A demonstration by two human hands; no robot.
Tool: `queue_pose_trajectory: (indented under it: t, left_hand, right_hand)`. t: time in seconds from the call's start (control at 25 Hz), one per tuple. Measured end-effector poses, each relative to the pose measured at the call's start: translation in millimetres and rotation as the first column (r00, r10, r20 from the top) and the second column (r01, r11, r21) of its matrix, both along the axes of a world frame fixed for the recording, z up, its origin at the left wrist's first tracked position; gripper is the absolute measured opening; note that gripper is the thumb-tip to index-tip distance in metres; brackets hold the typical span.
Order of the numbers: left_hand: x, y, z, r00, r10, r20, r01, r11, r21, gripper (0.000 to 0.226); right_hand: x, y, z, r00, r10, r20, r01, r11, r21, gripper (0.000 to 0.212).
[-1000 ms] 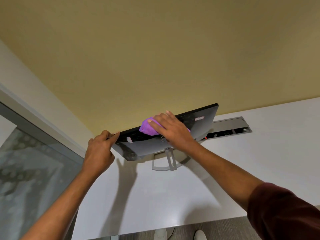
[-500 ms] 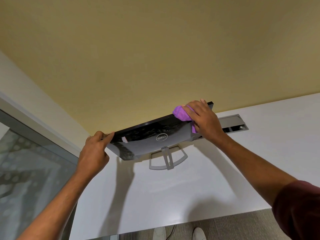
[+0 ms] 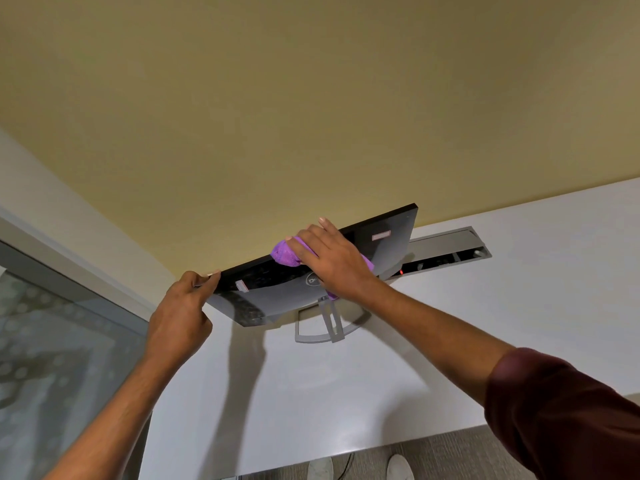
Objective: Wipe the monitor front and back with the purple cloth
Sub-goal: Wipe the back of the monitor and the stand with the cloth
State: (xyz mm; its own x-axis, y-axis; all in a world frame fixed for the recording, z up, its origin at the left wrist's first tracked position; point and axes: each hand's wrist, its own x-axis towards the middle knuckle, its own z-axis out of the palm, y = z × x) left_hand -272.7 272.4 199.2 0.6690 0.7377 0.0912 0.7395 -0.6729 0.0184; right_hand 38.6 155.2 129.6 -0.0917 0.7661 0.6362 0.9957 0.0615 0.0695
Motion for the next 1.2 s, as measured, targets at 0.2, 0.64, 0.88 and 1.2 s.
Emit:
queue_pose_trajectory:
  t: [0.2,0.64,0.88,1.2]
  left_hand:
    - [1,-5,1,1.0,0.019,0.005,-0.019,1.0,0.003,0.096]
    - [1,-6,1,1.0,0.022,-0.003,-0.022,1.0,-0.005,0.096]
    - [0,-5,-1,1.0,0.01,0.008,-0.01,1.0,-0.003,0.096]
    - [0,-3,-8,0.997,-0.001,0.083,0.002,1.0,-0.006,0.096]
  right_hand:
    - [24,-7,1,0.999,-0.02,0.038,0.019,1.0,0.019,0.049]
    - [129,-67,5,0.992,-0.094,-0.083,0.094,0.996,0.001,0.059]
    - [157,-91,7,0.95,-0.157,-0.27,0.164,0.986,0.005,0.057]
    - [114,-89,-34,0.304,-0.331,-0.894,0.495,0.856,-0.149,0.056]
